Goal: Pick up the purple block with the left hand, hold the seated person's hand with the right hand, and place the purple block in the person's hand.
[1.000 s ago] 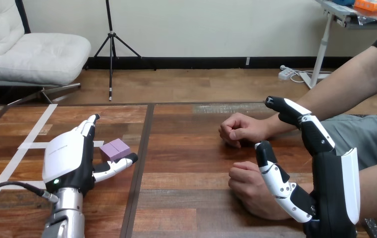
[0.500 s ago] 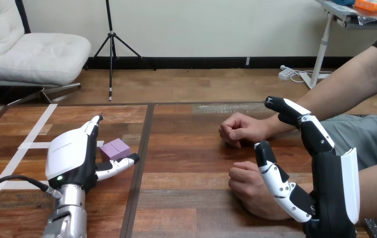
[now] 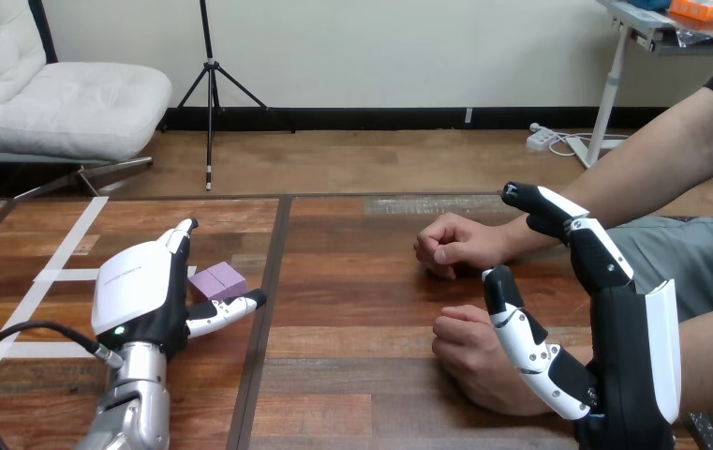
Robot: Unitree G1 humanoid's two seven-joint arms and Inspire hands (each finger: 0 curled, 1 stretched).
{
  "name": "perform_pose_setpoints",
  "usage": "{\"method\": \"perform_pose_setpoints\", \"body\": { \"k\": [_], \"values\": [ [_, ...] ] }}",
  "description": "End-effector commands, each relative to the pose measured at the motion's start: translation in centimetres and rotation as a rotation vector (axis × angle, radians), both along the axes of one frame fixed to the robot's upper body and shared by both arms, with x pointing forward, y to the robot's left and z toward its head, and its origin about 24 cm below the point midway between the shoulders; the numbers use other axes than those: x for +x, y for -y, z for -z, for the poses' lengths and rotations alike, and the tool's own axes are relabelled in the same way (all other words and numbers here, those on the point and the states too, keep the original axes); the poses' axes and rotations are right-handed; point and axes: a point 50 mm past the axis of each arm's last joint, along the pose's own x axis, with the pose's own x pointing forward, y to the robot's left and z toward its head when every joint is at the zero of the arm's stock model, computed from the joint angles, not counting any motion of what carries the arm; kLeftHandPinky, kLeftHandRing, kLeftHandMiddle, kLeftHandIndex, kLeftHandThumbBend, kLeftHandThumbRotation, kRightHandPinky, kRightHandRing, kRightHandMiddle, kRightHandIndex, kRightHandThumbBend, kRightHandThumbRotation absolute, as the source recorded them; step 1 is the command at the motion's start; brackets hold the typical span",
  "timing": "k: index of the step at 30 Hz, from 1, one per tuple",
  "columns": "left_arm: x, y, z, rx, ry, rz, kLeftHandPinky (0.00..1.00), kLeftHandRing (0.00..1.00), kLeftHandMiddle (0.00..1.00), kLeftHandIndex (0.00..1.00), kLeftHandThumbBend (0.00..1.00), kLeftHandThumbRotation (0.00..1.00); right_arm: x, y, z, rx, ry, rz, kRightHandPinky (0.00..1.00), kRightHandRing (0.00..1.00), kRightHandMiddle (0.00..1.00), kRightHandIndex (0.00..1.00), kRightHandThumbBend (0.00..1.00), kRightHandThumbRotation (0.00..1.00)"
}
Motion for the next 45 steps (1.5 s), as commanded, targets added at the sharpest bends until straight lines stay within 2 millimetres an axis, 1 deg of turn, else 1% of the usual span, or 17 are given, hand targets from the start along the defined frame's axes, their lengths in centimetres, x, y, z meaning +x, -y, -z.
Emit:
{"method": "perform_pose_setpoints", "body": {
  "k": [1,10,24,30,35,45],
  "values": [
    [2.2,1.1,-2.1,0.004,0.058,0.028,0.85,0.88,0.9,0.91,0.82,0.62,0.8,-0.2,-1.6,0.012,0.082,-0.018,0.77,0.8,0.77,0.76,0.38,0.42],
    [2.4,1.5,-2.1,0.016,0.035,0.026,0.87,0.89,0.91,0.92,0.83,0.64,0.7,-0.1,-1.6,0.011,0.076,-0.018,0.77,0.8,0.77,0.76,0.38,0.41],
    [2.7,1.9,-2.0,0.035,0.006,0.029,0.89,0.9,0.91,0.93,0.82,0.63,0.6,-0.1,-1.6,0.009,0.073,-0.015,0.77,0.8,0.77,0.76,0.38,0.42],
    [2.8,2.1,-2.0,0.028,0.006,0.023,0.87,0.89,0.9,0.91,0.8,0.59,0.6,-0.1,-1.6,0.01,0.073,-0.014,0.77,0.8,0.77,0.75,0.38,0.42],
    [2.8,2.2,-2.1,0.021,0.016,0.022,0.84,0.87,0.88,0.89,0.77,0.53,0.6,-0.1,-1.6,0.009,0.073,-0.012,0.77,0.79,0.77,0.75,0.38,0.42],
    [2.9,2.4,-2.2,-0.004,0.04,0.022,0.79,0.83,0.85,0.86,0.72,0.44,0.6,0.0,-1.6,0.002,0.07,-0.013,0.76,0.79,0.77,0.75,0.38,0.42]
  ]
}}
